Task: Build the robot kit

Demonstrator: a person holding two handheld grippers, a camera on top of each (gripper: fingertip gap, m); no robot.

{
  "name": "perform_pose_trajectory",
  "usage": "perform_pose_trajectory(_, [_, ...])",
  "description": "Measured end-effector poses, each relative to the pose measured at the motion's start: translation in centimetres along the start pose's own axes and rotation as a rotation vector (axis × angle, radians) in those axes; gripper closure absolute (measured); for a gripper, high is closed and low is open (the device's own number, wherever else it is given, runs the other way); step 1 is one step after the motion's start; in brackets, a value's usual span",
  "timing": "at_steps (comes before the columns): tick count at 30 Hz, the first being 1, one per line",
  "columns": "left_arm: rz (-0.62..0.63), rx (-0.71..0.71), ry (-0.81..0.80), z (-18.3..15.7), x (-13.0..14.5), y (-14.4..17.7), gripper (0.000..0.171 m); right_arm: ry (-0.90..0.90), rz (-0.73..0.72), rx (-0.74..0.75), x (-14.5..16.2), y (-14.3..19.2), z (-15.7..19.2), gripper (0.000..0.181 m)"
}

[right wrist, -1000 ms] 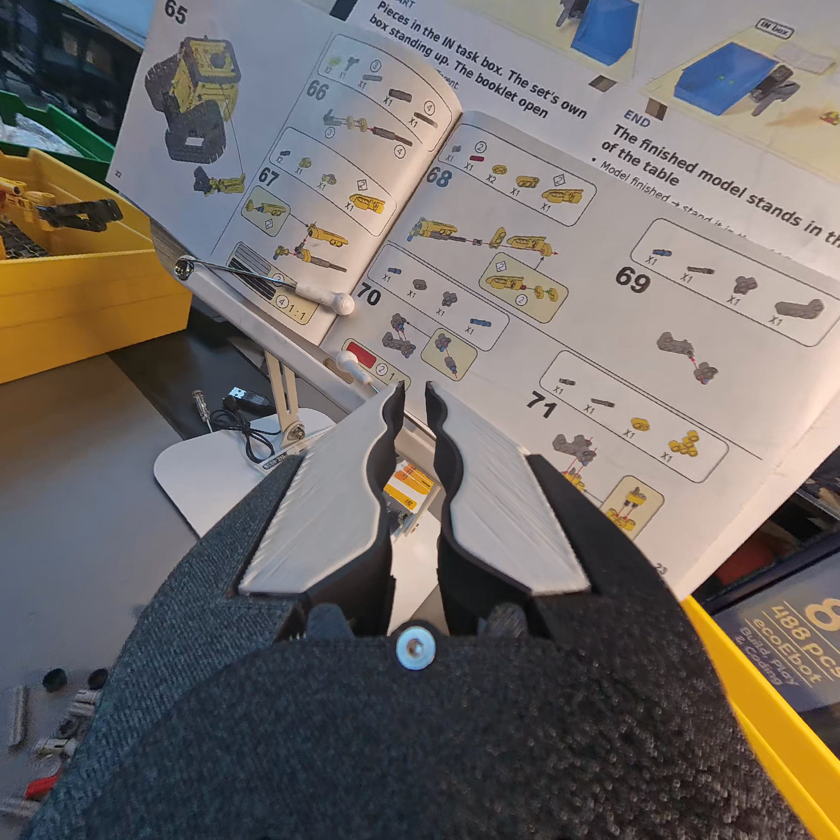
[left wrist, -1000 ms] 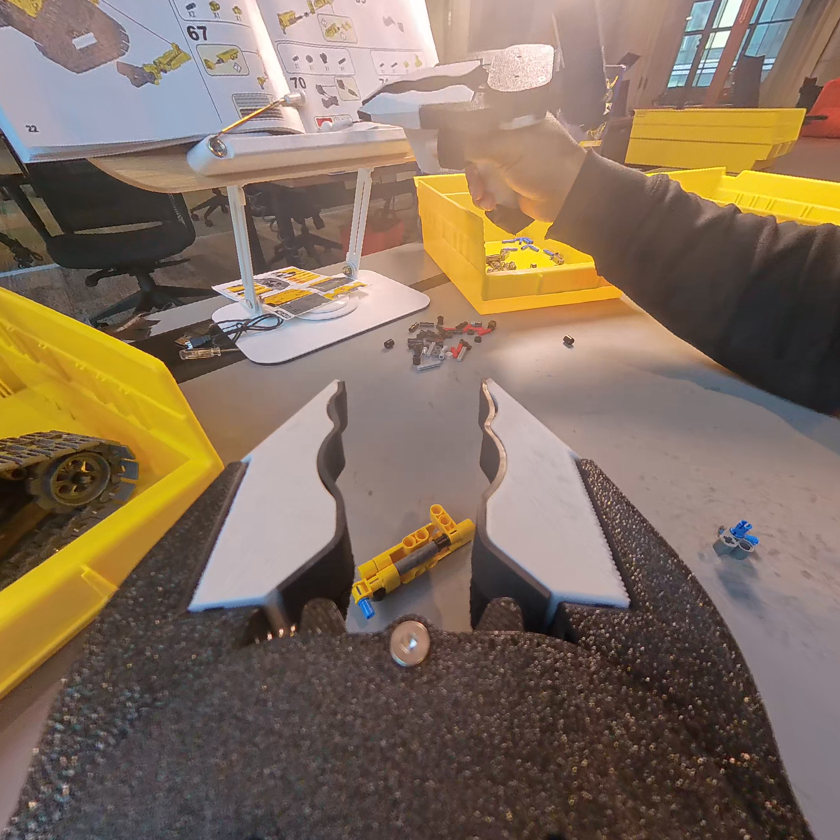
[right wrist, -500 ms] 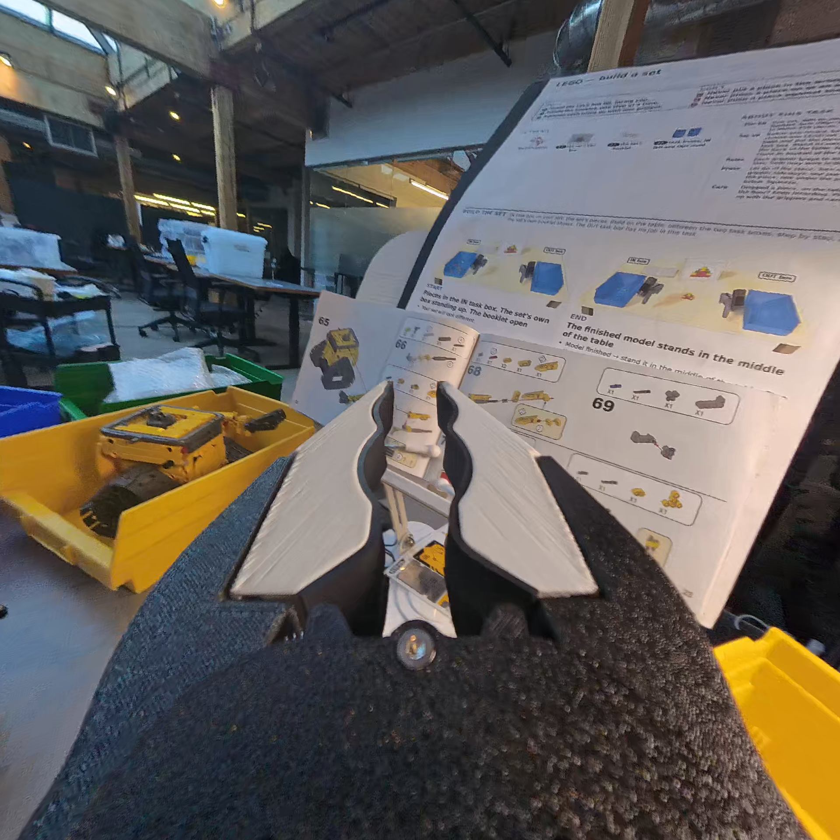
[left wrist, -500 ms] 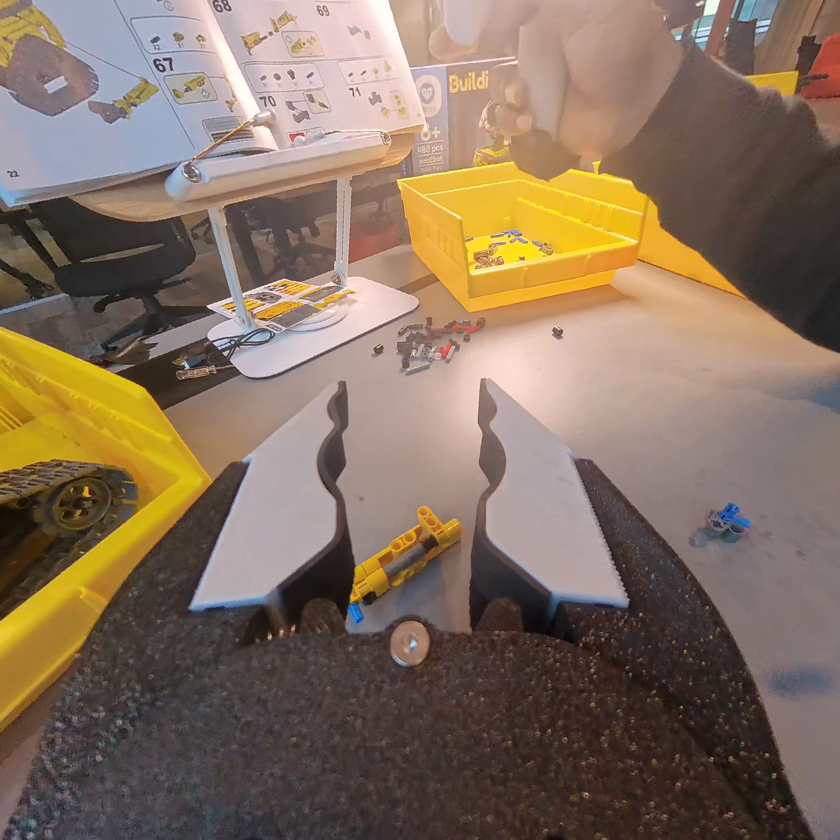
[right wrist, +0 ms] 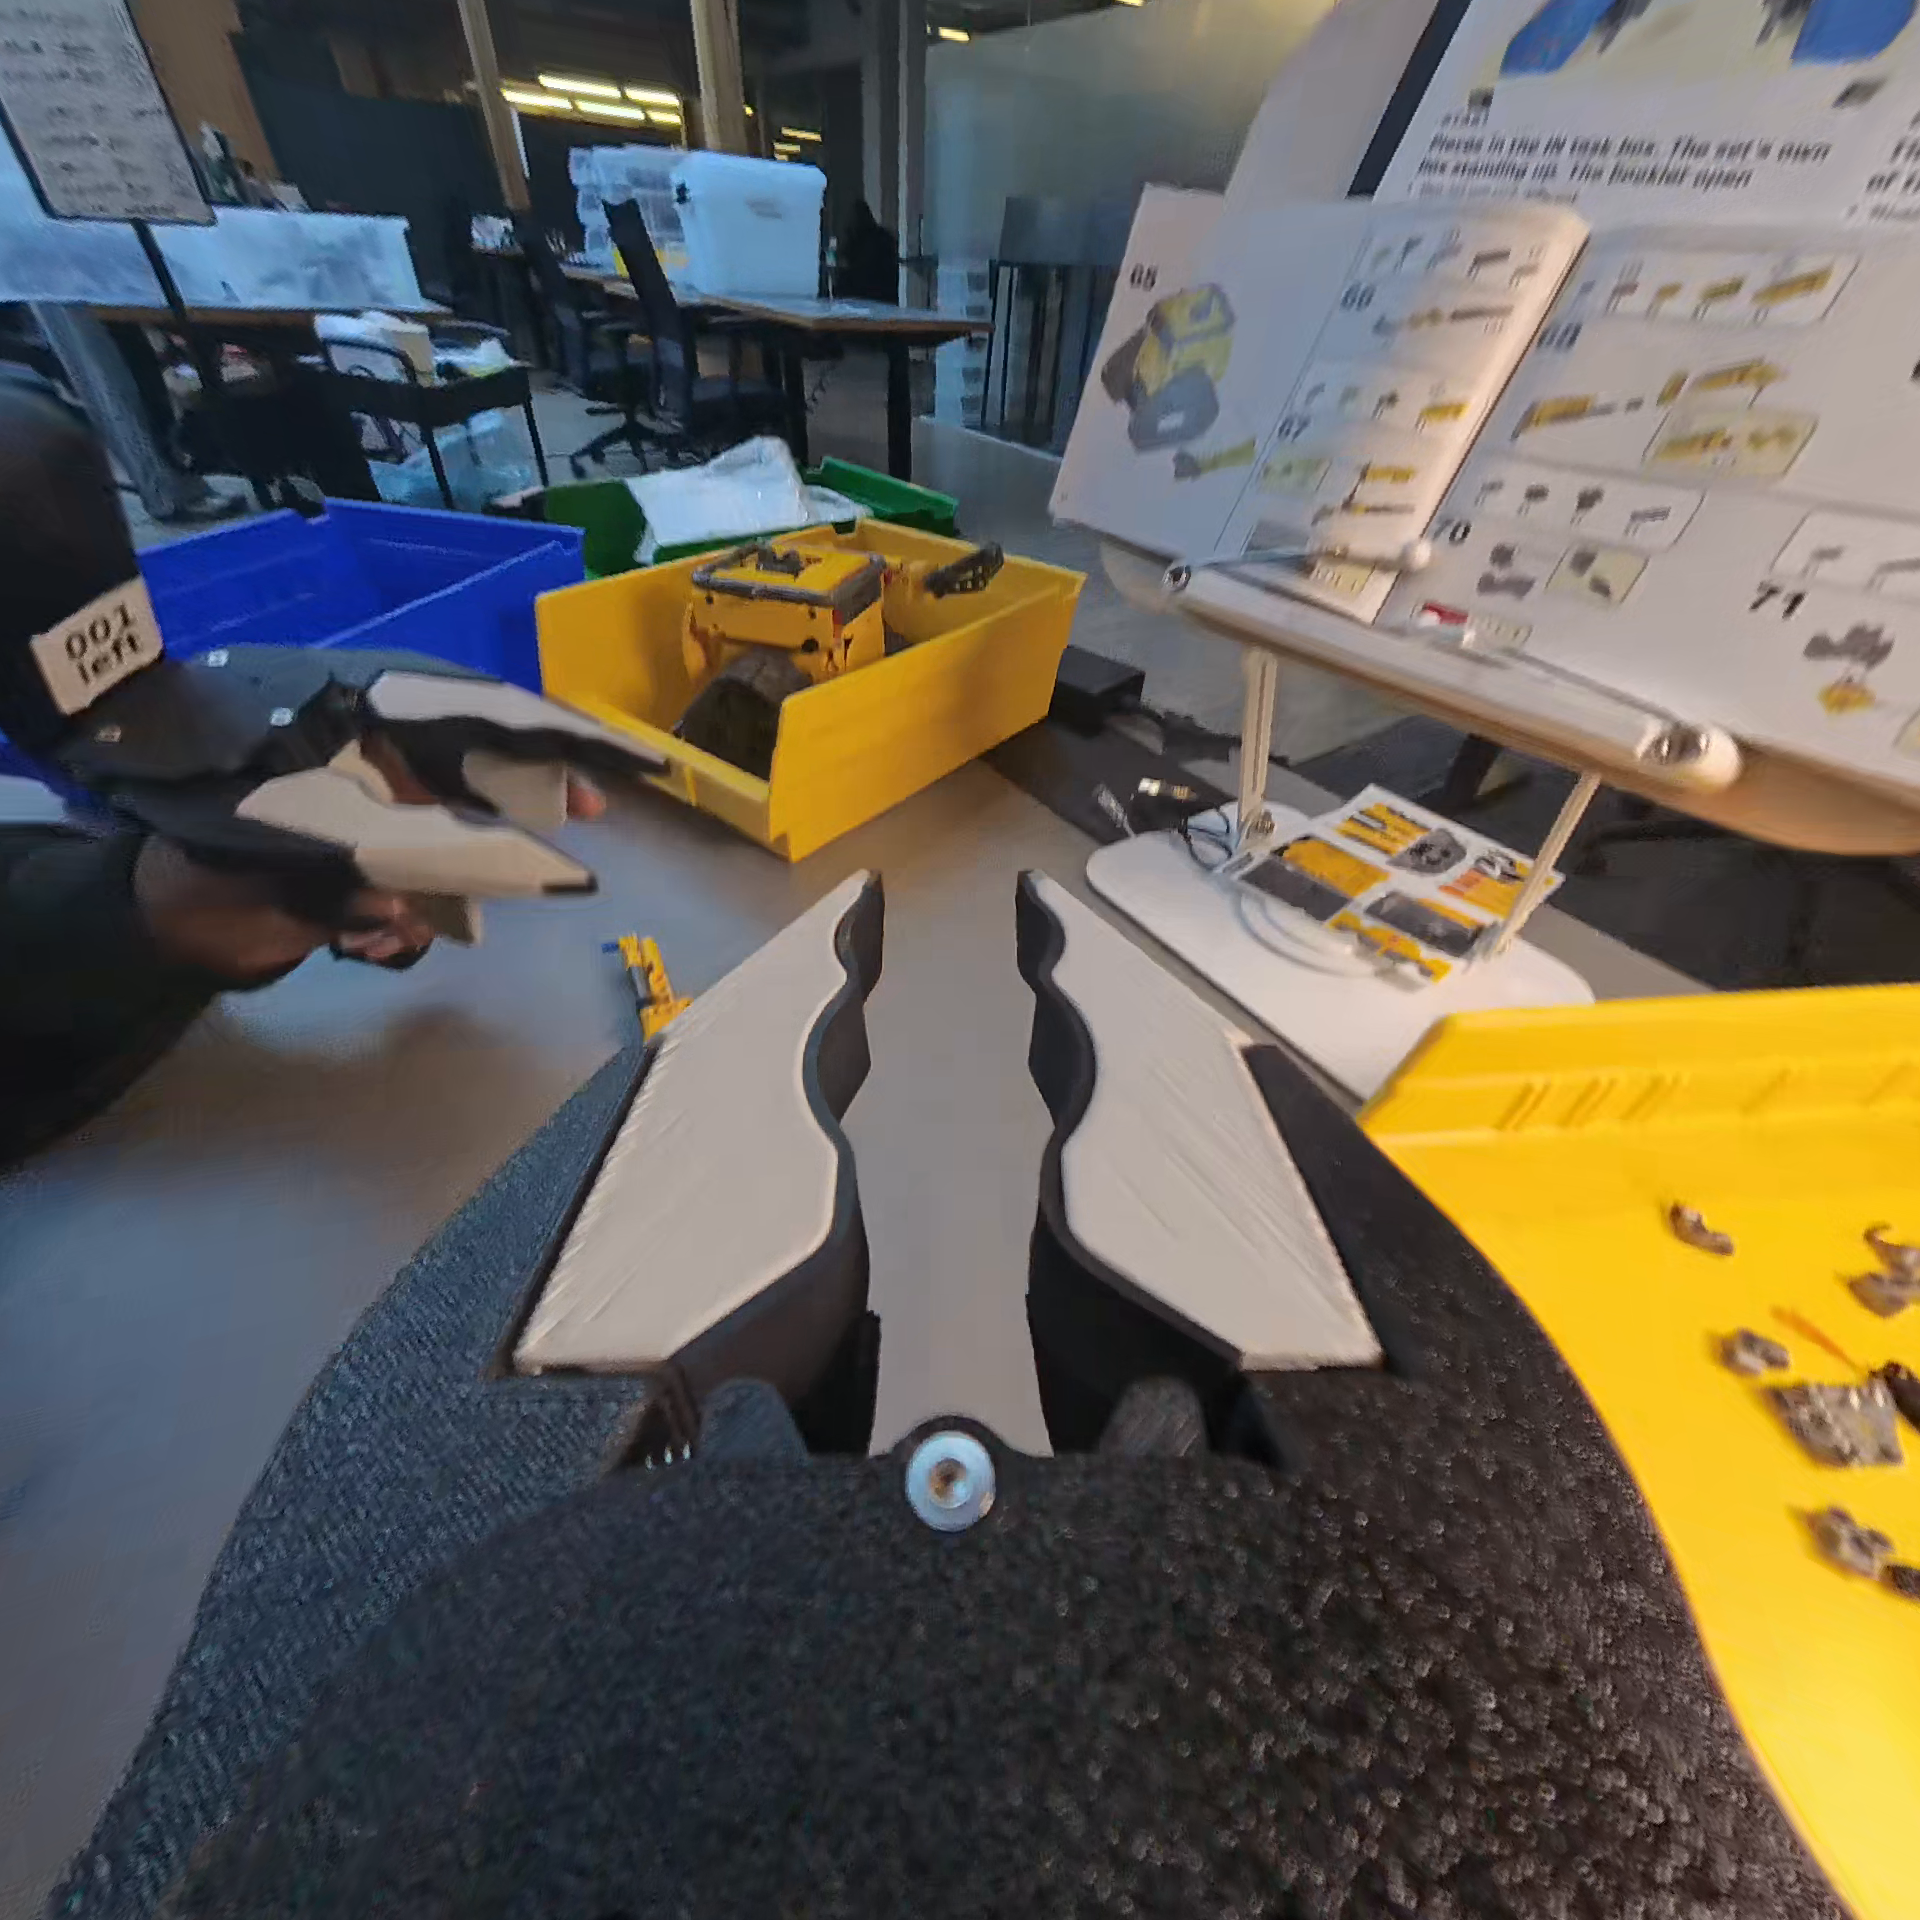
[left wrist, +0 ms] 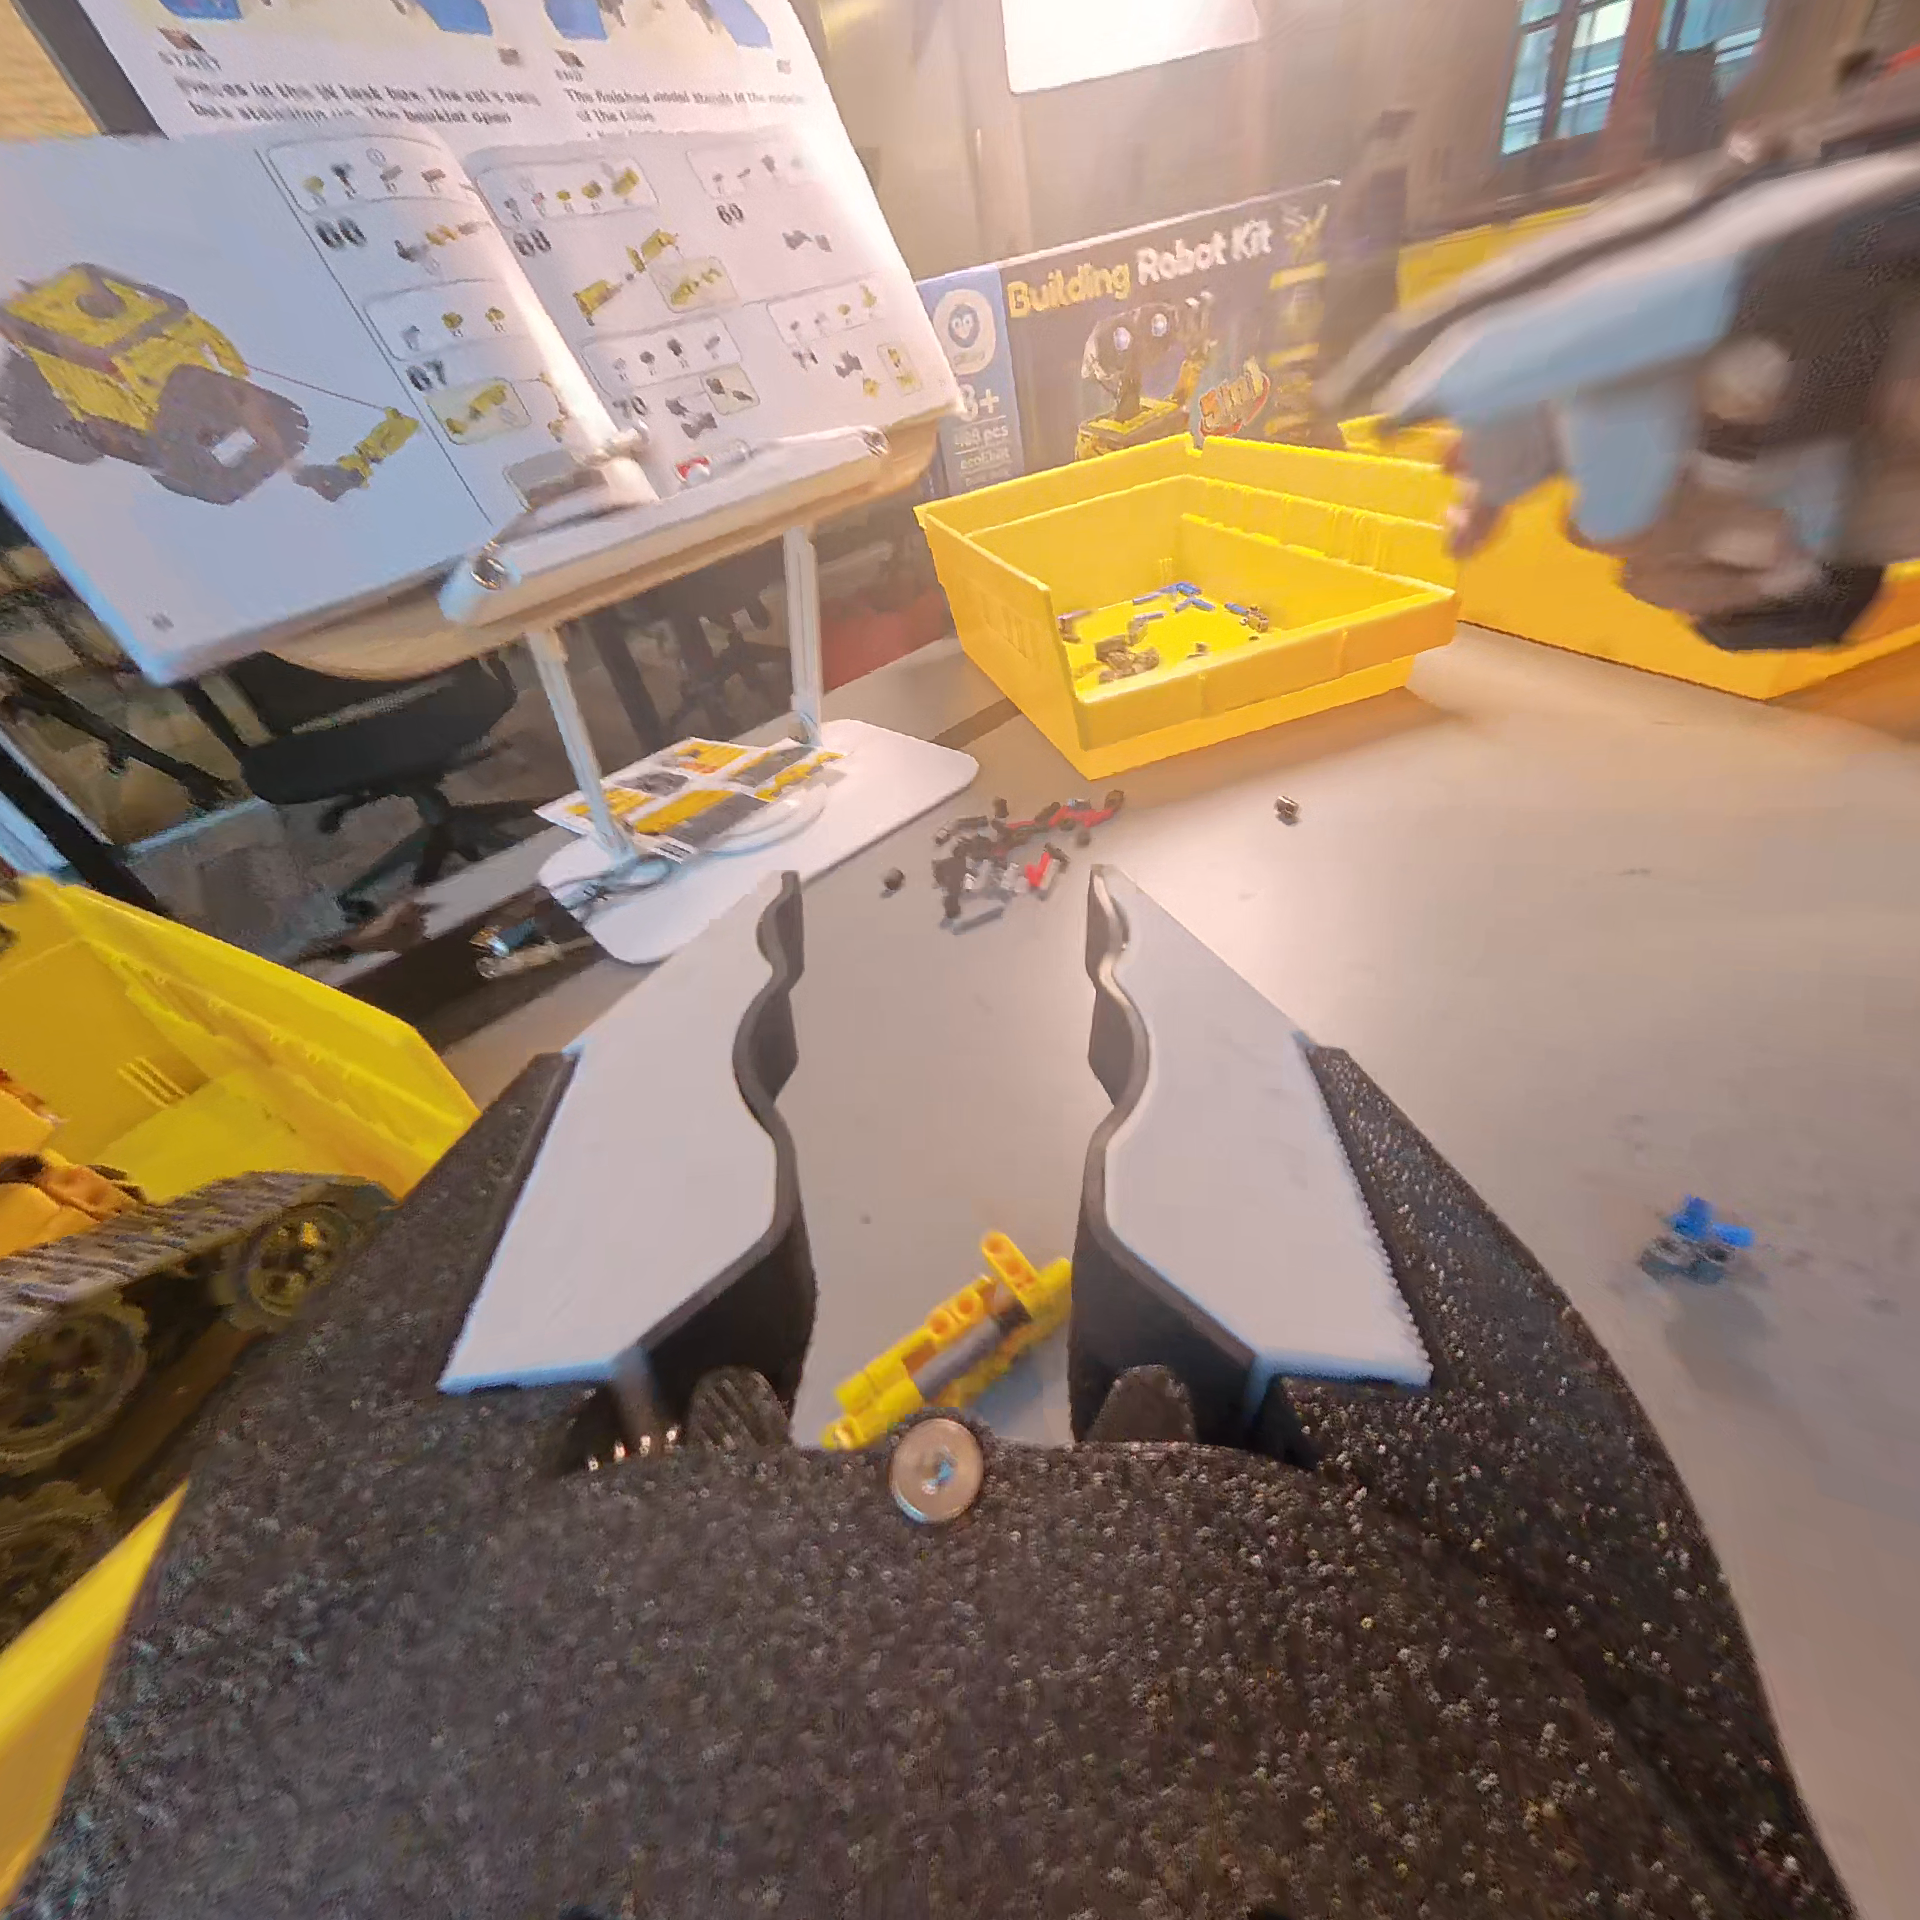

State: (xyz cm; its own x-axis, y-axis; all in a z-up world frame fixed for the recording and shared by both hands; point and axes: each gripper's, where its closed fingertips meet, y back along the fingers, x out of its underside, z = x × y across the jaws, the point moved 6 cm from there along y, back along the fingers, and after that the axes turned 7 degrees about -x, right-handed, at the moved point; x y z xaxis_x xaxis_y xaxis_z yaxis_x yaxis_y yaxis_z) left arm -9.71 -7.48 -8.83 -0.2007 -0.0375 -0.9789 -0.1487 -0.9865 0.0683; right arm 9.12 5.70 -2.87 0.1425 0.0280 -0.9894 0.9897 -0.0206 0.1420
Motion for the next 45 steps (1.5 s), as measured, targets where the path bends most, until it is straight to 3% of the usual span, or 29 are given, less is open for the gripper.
perform_pose_trajectory(2, [-0.025,-0.062,-0.036,1.5,-1.2,-1.3,0.120,-0.018,0.029,0.011,2.5,1.6,1.3,0.156])
perform_pose_trajectory(5, [-0.053,-0.119,0.038,4.4,-4.9,-4.6,0.117,-0.024,0.043,0.046,5.1,3.0,1.7,0.156])
perform_pose_trajectory(8, [-0.016,-0.238,0.039,8.1,-7.8,-9.8,0.104,-0.029,0.007,0.074,5.4,3.3,1.4,0.156])
perform_pose_trajectory(10, [0.021,-0.306,0.022,10.1,-7.9,-13.3,0.105,-0.014,-0.005,0.071,5.2,3.3,1.4,0.156])
perform_pose_trajectory(13, [0.080,-0.333,-0.064,11.0,-6.7,-17.6,0.117,0.037,0.006,0.082,5.3,3.4,1.7,0.156])
perform_pose_trajectory(18, [0.143,-0.349,-0.350,10.9,-6.7,-21.3,0.150,0.018,0.014,0.062,6.3,3.5,2.0,0.156])
perform_pose_trajectory(25, [0.192,-0.237,-0.409,10.9,-6.7,-22.0,0.171,-0.017,0.018,0.031,6.9,3.2,1.9,0.156])
perform_pose_trajectory(29, [0.160,-0.223,-0.249,11.5,-6.9,-21.7,0.171,-0.019,0.030,0.040,7.2,3.1,1.8,0.156])
perform_pose_trajectory(34, [0.062,-0.293,0.037,14.8,-6.4,-19.7,0.171,-0.037,0.034,0.063,7.5,3.3,1.5,0.156])
perform_pose_trajectory(37, [0.080,-0.256,0.089,14.9,-5.6,-19.1,0.171,-0.055,0.029,0.062,7.5,3.0,1.2,0.156])
perform_pose_trajectory(39, [0.064,-0.222,0.004,13.7,-6.2,-19.2,0.168,-0.064,0.029,0.056,7.4,2.5,1.1,0.156])
perform_pose_trajectory(42, [0.135,-0.171,-0.182,11.8,-6.4,-20.7,0.147,-0.066,0.038,0.044,7.6,1.8,1.3,0.156])
perform_pose_trajectory(45, [0.191,-0.188,-0.312,11.5,-6.1,-22.3,0.151,-0.055,0.062,0.041,8.1,1.6,1.7,0.156])
